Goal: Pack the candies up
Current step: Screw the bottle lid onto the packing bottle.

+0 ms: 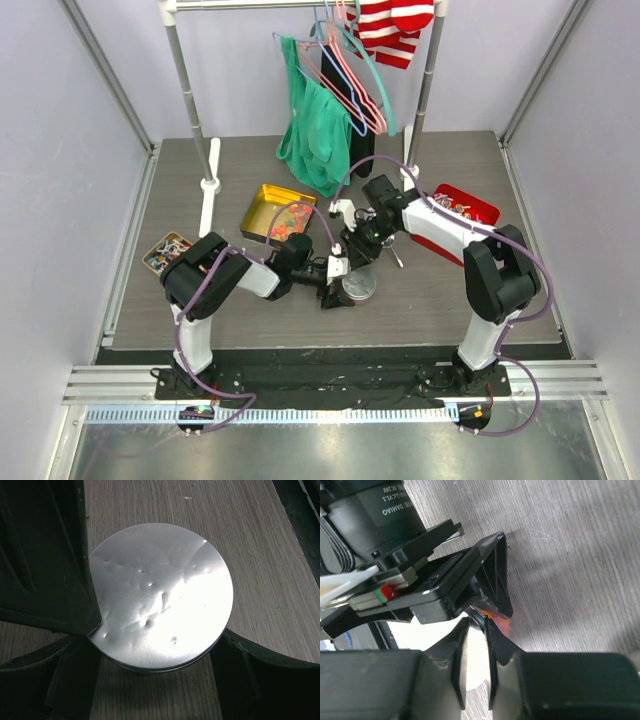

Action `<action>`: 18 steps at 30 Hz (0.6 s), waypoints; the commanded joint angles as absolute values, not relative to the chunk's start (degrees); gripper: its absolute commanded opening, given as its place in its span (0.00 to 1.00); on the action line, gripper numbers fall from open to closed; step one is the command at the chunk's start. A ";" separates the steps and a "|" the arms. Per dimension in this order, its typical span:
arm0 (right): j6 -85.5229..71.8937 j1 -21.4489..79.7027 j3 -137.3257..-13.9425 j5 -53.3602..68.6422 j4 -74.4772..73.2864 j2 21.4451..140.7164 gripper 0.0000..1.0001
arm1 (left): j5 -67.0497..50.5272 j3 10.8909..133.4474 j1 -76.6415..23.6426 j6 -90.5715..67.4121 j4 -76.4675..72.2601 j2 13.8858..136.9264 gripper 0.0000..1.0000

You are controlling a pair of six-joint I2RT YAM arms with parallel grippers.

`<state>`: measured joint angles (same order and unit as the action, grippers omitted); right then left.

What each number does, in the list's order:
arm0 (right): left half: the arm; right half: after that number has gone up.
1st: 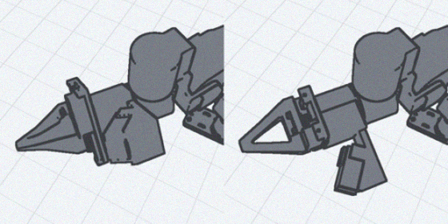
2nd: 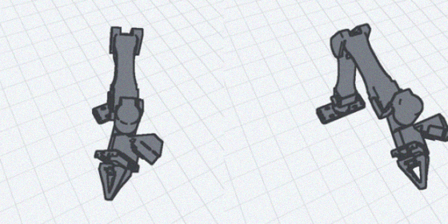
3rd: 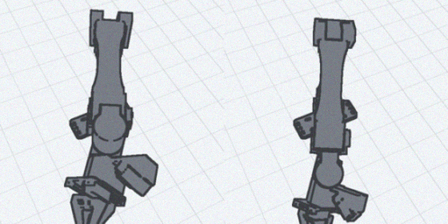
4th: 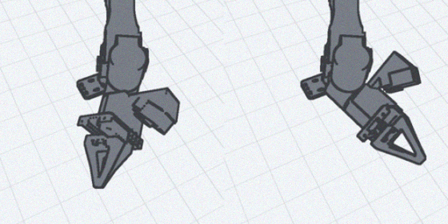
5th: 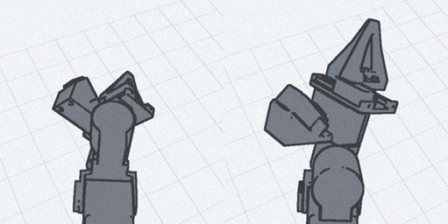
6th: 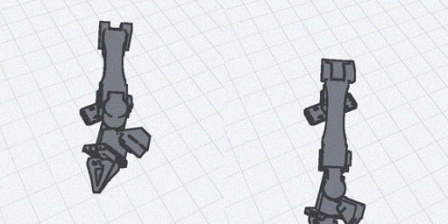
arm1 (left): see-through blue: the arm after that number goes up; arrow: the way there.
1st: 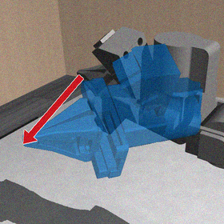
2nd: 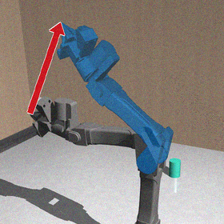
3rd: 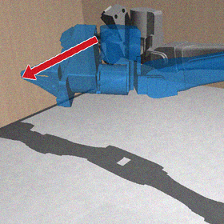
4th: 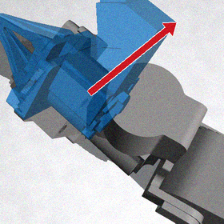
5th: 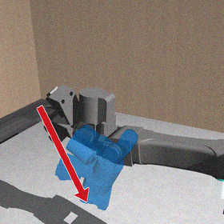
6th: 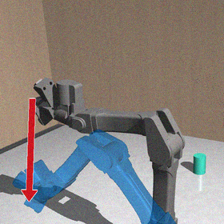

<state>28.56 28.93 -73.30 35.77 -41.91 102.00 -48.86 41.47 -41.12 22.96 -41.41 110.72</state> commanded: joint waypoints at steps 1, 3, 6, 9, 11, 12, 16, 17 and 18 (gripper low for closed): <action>30.93 28.74 -70.67 33.58 -45.08 98.18 0.19 | -44.65 41.66 -40.52 24.08 -37.62 110.74 0.42; 31.38 28.30 -68.74 32.96 -45.61 96.43 0.18 | -44.47 41.57 -40.60 23.99 -37.70 110.83 0.41; 31.64 27.51 -65.93 32.35 -45.88 93.97 0.18 | -44.30 41.48 -40.60 23.82 -37.88 110.83 0.41; 31.81 26.81 -63.20 31.91 -45.97 92.64 0.18 | -44.21 41.48 -40.60 23.73 -37.88 110.83 0.40; 32.08 26.72 -61.27 31.55 -46.40 91.59 0.18 | -44.03 41.57 -40.61 23.64 -37.97 110.83 0.40; 32.25 26.72 -60.74 31.38 -46.58 91.32 0.18 | -44.03 41.57 -40.52 23.64 -37.97 110.83 0.40; 34.09 26.81 -58.63 31.64 -49.56 89.56 0.16 | -43.86 41.57 -40.60 23.47 -38.06 110.83 0.39; 34.54 26.72 -58.10 31.81 -50.09 89.21 0.16 | -43.86 41.57 -40.61 23.47 -38.06 110.83 0.39; 35.24 27.15 -57.83 32.34 -50.97 89.12 0.16 | -43.86 41.57 -40.61 23.47 -38.06 110.83 0.39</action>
